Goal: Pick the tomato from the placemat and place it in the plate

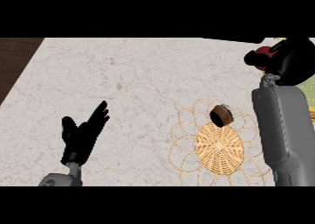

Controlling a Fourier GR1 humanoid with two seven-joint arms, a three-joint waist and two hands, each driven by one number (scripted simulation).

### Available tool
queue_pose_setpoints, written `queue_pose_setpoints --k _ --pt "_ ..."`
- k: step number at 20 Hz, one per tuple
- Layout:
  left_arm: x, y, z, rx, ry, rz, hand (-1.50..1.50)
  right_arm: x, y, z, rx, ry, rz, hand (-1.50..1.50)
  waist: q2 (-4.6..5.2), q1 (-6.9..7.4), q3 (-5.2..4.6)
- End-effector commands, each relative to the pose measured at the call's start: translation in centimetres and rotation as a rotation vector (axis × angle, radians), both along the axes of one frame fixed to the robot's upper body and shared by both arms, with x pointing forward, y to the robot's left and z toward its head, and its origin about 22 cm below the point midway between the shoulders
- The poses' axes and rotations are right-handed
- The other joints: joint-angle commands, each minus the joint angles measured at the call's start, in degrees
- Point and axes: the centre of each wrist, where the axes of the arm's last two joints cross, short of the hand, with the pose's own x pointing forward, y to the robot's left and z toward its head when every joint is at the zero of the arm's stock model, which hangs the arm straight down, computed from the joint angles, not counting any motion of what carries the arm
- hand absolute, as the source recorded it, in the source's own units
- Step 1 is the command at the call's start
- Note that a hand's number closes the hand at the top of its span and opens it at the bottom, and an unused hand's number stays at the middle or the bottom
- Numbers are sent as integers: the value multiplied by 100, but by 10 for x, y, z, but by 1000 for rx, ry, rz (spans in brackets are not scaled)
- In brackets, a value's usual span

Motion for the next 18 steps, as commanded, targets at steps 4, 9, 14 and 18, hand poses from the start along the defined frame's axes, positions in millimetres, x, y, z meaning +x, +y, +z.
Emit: queue_pose_setpoints --k 4,9,14,18 --pt "4 -9 6 -11 -5 -15 0 20 -2 16 30 -262 -275 150 -2 39 24" --pt "0 -5 0 3 22 0 0 24 -18 4 -9 -347 -353 150 -39 -76 27" --pt "-3 8 -6 16 13 13 0 20 -55 -27 -95 -329 -444 150 -46 -208 27" --pt "-4 -4 -9 -12 20 29 0 13 -79 -41 -112 -353 -518 150 -73 -290 32"
